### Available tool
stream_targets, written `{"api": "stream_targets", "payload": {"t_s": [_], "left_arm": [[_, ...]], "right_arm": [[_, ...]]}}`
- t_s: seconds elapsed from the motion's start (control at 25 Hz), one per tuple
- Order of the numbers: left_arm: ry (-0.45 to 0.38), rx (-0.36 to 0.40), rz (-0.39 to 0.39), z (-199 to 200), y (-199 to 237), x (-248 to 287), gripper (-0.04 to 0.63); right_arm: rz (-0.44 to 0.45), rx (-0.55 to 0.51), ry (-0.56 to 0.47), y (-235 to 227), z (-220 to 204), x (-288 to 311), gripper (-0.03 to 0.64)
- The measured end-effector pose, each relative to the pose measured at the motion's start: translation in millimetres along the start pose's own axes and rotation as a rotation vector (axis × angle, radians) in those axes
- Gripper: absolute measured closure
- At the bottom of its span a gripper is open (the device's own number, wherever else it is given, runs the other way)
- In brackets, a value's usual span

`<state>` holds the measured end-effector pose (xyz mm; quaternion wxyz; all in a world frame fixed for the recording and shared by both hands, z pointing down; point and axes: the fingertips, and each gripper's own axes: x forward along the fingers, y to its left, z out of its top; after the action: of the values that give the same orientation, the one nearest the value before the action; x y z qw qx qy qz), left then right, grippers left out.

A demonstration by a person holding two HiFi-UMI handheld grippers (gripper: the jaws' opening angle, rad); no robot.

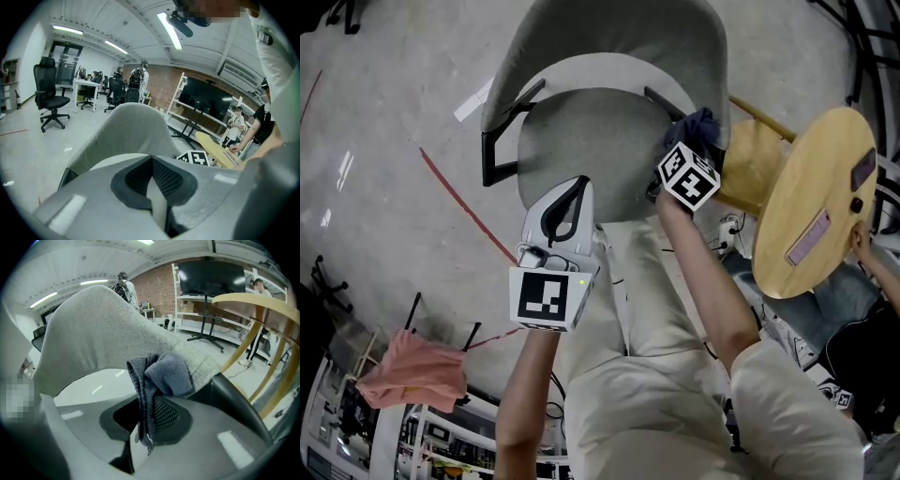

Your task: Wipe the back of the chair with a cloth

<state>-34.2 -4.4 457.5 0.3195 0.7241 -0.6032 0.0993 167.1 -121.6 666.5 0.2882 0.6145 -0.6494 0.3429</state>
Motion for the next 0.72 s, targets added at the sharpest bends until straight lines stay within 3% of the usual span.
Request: {"api": "stream_targets", "payload": {"t_s": [0.72], "left_arm": [[0.009, -0.017, 0.013, 6.0, 7.6, 20.4, 0.594]], "right_arm": [[0.136, -0.281, -0.045, 37.5, 40.3, 26.4, 0.543]]}}
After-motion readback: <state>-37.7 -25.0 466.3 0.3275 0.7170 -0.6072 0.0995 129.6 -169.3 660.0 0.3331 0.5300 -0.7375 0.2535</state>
